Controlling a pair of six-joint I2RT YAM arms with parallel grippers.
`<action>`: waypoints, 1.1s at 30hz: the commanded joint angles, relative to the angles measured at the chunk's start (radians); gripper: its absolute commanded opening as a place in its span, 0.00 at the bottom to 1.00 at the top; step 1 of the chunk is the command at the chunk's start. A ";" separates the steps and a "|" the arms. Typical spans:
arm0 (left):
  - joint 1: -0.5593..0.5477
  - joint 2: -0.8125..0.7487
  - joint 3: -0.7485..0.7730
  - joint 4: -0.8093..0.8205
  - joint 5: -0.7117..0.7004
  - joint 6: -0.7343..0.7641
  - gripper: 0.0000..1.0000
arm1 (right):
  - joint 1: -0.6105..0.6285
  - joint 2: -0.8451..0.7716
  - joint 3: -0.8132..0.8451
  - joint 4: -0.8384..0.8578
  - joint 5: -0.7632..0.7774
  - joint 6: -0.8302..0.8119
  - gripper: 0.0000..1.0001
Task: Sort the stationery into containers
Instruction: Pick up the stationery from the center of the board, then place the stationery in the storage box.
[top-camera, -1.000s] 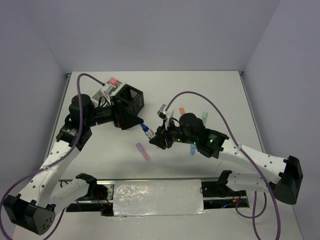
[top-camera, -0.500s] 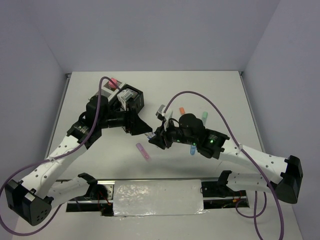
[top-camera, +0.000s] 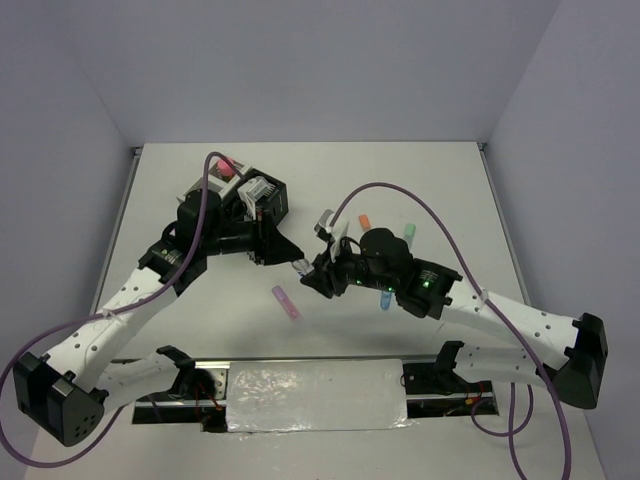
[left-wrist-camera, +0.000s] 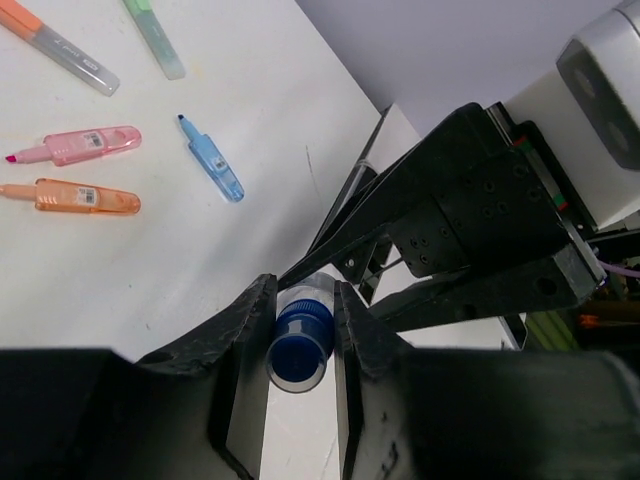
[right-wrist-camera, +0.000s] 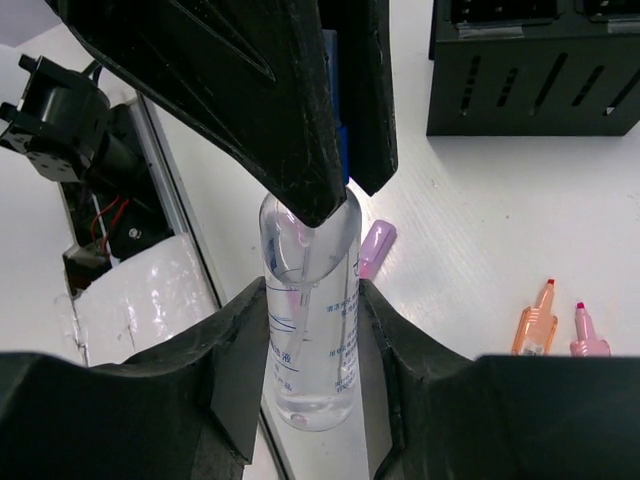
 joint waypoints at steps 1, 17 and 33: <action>-0.004 0.007 0.036 0.006 -0.058 0.015 0.00 | 0.006 -0.061 0.018 0.081 0.062 -0.001 0.45; 0.171 0.192 0.480 -0.446 -0.900 0.015 0.00 | -0.041 -0.143 -0.019 -0.046 0.461 0.101 1.00; 0.433 0.646 0.847 -0.572 -1.053 0.038 0.00 | -0.046 -0.222 -0.011 -0.265 0.604 0.141 1.00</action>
